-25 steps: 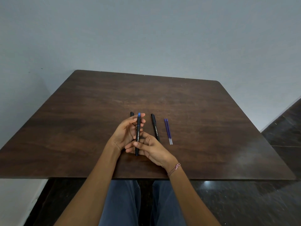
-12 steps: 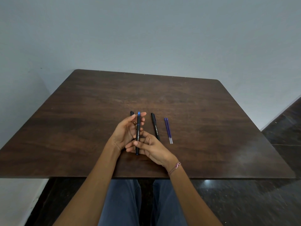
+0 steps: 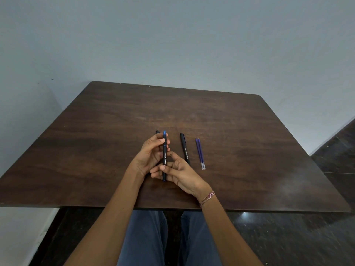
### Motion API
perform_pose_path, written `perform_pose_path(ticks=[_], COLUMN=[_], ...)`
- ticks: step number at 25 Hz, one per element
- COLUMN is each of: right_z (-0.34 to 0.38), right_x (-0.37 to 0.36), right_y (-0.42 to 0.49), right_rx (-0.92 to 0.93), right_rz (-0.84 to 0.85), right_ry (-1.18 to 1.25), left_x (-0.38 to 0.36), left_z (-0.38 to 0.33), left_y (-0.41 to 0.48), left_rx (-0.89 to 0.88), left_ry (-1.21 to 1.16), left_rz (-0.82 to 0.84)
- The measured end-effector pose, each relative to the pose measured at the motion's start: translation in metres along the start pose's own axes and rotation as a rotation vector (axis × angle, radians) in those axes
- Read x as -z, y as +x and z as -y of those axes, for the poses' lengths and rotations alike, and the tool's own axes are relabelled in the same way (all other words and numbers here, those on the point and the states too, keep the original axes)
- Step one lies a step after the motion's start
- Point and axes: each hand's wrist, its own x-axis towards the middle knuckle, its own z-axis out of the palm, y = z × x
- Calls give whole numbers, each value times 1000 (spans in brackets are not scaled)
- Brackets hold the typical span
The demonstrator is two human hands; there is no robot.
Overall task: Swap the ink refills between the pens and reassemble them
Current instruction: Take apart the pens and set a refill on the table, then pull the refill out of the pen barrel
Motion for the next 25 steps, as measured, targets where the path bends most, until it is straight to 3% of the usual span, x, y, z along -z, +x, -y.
perform_pose_path(ticks=[14,25], right_z=[1,-1], right_x=[-1,0], right_y=[-1,-2], right_rx=[-4,2], right_rz=[8,27], right_ry=[-44,-79], left_x=[4,-14], left_z=[-2,-39], left_y=[4,6], left_rx=[-111,-153], left_ry=[-81,59], left_rz=[-167,-303])
